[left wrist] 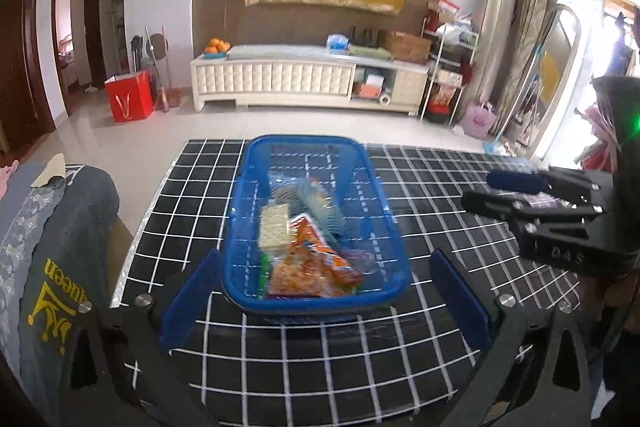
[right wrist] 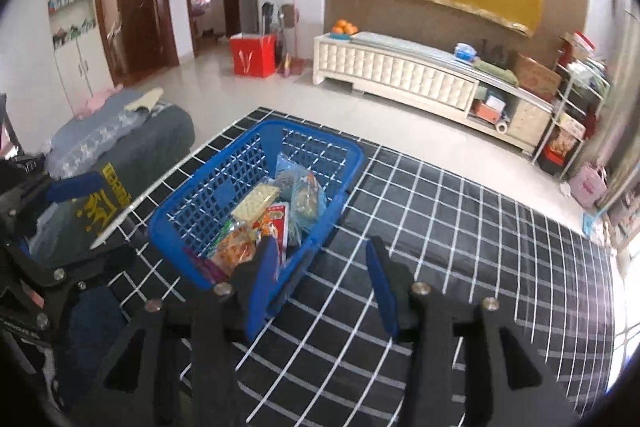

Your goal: Organize snacks

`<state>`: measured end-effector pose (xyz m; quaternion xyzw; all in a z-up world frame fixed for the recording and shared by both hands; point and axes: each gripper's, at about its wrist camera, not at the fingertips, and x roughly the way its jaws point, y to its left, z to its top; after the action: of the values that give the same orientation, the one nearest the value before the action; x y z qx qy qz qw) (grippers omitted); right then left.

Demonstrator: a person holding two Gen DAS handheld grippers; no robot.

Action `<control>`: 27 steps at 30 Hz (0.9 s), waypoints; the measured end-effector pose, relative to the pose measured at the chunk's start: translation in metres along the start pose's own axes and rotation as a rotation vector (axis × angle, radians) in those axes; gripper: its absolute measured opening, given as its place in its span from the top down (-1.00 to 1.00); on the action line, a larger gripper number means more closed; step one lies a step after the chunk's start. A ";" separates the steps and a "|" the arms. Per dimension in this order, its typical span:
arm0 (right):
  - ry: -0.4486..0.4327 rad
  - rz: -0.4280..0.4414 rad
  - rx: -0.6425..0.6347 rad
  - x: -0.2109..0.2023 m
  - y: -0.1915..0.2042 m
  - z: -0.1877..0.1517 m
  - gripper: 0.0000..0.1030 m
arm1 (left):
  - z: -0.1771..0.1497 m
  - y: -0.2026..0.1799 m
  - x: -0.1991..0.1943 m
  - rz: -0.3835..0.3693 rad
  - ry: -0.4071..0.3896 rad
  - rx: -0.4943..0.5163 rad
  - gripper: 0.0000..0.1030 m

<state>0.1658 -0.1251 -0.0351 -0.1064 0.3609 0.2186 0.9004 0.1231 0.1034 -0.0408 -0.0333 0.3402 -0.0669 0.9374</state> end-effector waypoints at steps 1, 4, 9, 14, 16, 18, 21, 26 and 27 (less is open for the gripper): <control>-0.005 -0.002 0.013 -0.006 -0.001 -0.004 -0.18 | -0.003 -0.006 -0.006 0.003 -0.015 0.007 -1.00; -0.027 -0.015 0.052 -0.028 -0.004 -0.022 -0.29 | -0.012 -0.026 -0.021 0.012 -0.041 0.034 -1.00; -0.068 -0.070 0.112 -0.059 -0.004 -0.049 -0.55 | -0.027 -0.052 -0.044 0.012 -0.080 0.052 -1.00; -0.134 -0.107 0.173 -0.088 -0.002 -0.074 -0.98 | -0.042 -0.073 -0.068 -0.009 -0.127 0.066 -1.00; -0.147 -0.131 0.177 -0.098 0.002 -0.084 -1.00 | -0.047 -0.081 -0.075 -0.018 -0.138 0.079 -1.00; -0.163 -0.150 0.186 -0.105 0.005 -0.091 -1.00 | -0.051 -0.089 -0.082 -0.029 -0.160 0.094 -1.00; -0.191 -0.154 0.234 -0.114 0.002 -0.101 -1.00 | -0.054 -0.093 -0.089 -0.038 -0.177 0.094 -1.00; -0.191 -0.168 0.253 -0.120 0.002 -0.113 -1.00 | -0.061 -0.097 -0.092 -0.028 -0.175 0.101 -1.00; -0.193 -0.167 0.259 -0.121 0.002 -0.114 -1.00 | -0.062 -0.097 -0.093 -0.026 -0.171 0.103 -1.00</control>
<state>0.0186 -0.2017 -0.0328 0.0022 0.2881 0.1039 0.9520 0.0031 0.0198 -0.0188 0.0047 0.2547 -0.0935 0.9625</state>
